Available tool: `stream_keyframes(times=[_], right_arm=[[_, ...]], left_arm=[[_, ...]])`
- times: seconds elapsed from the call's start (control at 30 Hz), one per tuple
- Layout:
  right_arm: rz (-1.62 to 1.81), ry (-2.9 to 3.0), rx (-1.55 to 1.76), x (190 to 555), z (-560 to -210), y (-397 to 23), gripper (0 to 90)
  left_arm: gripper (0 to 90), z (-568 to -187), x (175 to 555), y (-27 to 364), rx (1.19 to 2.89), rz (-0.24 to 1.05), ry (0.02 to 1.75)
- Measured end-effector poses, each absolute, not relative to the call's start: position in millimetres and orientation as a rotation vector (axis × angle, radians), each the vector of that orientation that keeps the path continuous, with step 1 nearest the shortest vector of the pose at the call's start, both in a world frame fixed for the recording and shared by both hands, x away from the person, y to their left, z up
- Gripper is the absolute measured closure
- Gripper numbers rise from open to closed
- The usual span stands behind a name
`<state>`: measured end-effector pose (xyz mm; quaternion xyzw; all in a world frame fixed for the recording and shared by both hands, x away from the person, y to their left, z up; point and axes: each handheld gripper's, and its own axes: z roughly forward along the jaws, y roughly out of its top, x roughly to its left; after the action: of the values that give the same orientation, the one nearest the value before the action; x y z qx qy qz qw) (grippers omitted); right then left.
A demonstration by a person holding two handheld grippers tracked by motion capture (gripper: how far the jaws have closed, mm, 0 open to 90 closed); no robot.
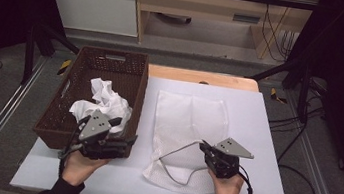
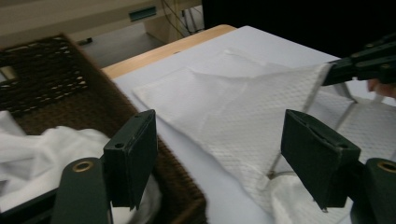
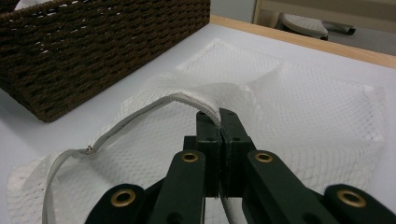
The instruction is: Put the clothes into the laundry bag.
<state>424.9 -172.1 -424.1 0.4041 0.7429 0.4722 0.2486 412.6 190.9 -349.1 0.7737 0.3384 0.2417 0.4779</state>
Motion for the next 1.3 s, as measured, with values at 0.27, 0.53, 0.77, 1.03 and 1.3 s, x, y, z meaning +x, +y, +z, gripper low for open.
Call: stream_keyframes(times=[0.27,0.53,0.77,1.03,1.3], right_arm=[[1.271,2.034,1.106,426.1,-425.9,-171.9,88.3],[1.277,2.038,1.114,426.4,-425.8,-172.4,88.3],[1.278,2.042,1.115,426.9,-426.2,-172.7,88.3],[1.273,2.052,1.121,427.0,-426.6,-172.5,88.3],[1.265,2.062,1.124,428.1,-427.8,-172.2,88.3]], left_arm=[[26.7,-339.0,450.0,228.5,1.852,0.624,0.916],[24.5,-324.9,495.4,237.4,1.950,0.697,0.947],[22.1,-337.0,530.9,240.6,2.055,0.673,0.991],[18.7,-364.8,539.3,242.2,2.194,0.611,1.009],[10.3,-393.5,547.7,234.7,2.329,0.568,1.051]])
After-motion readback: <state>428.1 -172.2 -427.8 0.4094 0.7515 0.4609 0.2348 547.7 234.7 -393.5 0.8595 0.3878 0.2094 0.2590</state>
